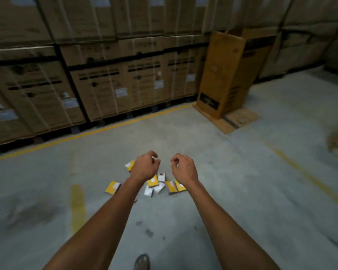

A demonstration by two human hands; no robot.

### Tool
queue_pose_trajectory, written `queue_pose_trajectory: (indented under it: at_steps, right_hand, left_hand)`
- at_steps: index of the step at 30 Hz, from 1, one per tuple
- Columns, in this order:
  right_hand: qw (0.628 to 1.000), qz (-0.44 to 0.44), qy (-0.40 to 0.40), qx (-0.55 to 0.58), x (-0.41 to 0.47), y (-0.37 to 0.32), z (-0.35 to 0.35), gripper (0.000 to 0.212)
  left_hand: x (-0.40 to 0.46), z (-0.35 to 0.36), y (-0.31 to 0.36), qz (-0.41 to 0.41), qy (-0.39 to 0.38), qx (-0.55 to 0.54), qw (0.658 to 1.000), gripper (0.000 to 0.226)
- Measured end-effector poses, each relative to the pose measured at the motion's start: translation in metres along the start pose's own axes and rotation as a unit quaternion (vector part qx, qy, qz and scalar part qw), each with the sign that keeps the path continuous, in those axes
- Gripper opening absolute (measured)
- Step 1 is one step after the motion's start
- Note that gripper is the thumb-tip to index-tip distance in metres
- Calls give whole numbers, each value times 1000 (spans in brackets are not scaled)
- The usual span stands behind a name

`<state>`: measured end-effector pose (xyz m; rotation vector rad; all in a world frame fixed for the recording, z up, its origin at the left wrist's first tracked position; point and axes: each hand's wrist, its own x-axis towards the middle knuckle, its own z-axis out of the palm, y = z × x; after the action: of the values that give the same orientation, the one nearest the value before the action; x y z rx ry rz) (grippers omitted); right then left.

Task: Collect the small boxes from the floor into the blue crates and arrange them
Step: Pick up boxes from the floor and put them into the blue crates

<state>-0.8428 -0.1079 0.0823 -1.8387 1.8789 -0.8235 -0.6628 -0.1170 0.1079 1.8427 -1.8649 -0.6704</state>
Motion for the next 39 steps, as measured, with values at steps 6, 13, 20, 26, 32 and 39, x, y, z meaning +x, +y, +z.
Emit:
queue_pose_trajectory:
  at_steps: [6, 13, 20, 26, 32, 39]
  right_hand:
    - [997, 54, 48, -8, 26, 74, -55, 16]
    - [997, 57, 40, -28, 116, 142, -88, 15]
    - [998, 6, -31, -51, 242, 190, -106, 23]
    - [997, -29, -65, -43, 330, 214, -105, 24]
    - [986, -93, -133, -41, 402, 225, -93, 27]
    - [960, -196, -198, -17, 490, 241, -83, 26]
  left_hand:
    - [58, 70, 68, 52, -57, -11, 997, 30]
    - [156, 130, 117, 64, -70, -13, 995, 33]
    - [275, 166, 144, 16, -52, -14, 998, 34]
    - [347, 175, 147, -28, -39, -3, 999, 35]
    - [390, 167, 147, -81, 0, 10, 997, 34]
    - [411, 173, 151, -152, 57, 41, 986, 37]
